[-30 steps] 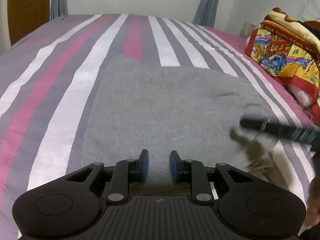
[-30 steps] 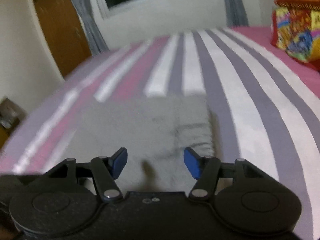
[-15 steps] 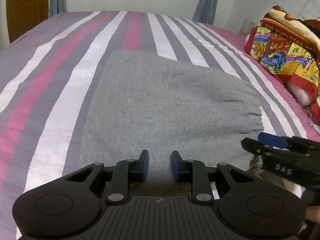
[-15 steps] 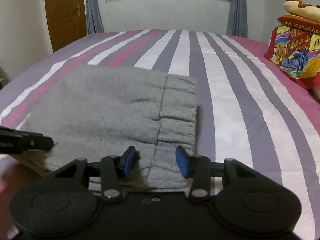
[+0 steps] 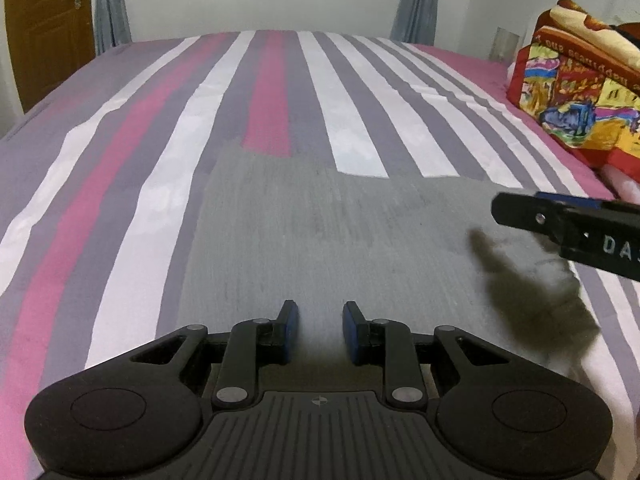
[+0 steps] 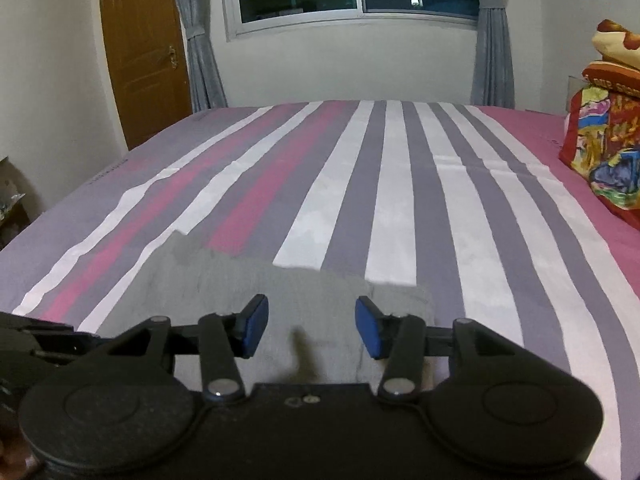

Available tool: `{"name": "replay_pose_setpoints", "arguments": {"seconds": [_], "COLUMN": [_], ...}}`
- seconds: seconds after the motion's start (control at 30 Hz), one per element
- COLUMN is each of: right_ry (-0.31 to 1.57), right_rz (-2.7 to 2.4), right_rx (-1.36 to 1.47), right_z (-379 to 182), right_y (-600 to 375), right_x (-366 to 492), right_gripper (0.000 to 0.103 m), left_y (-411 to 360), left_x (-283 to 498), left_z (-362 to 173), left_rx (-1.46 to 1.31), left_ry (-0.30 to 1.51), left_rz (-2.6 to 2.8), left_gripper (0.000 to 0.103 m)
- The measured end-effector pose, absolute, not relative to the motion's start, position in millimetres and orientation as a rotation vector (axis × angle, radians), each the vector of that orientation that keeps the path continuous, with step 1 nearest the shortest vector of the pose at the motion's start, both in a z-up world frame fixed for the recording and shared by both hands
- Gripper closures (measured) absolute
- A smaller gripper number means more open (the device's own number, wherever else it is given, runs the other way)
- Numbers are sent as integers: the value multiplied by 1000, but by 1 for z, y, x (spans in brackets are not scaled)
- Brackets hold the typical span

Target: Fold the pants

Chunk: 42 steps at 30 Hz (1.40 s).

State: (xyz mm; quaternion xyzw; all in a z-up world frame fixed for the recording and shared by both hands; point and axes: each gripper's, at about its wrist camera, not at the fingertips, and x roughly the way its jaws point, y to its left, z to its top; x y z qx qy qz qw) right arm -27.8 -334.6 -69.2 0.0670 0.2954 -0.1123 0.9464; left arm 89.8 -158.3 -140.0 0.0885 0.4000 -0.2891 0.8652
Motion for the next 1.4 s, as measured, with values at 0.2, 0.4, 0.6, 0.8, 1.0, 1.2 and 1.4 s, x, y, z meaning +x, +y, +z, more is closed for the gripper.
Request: {"name": "replay_pose_setpoints", "arguments": {"seconds": [0.2,0.4,0.6,0.8,1.0,1.2,1.4], "right_ry": [641,680,686,706,672,678,753], "right_rz": [-280,-298,-294,-295,-276,-268,-291], "right_rx": [121,99,69,67,69,17,101], "right_z": [-87,-113,-132,-128,-101,-104,-124], "right_y": [-352,-364,-365,-362,-346,-326,-332], "right_x": [-1,10,12,11,-17,-61,-85], "right_gripper": [56,53,50,47,45,45,40], "left_y": [-180,-198,-205,-198,-173,-150,-135], "left_x": [122,150,156,141,97,51,32], "left_z": [-144,-155,-165,-161,-155,-155,-153], "left_rx": [198,203,202,205,221,231,183], "left_ry": [831,828,837,826,808,800,813], "left_rz": [-596,-582,-577,-564,-588,-617,-618], "left_gripper": [77,77,77,77,77,77,77]}}
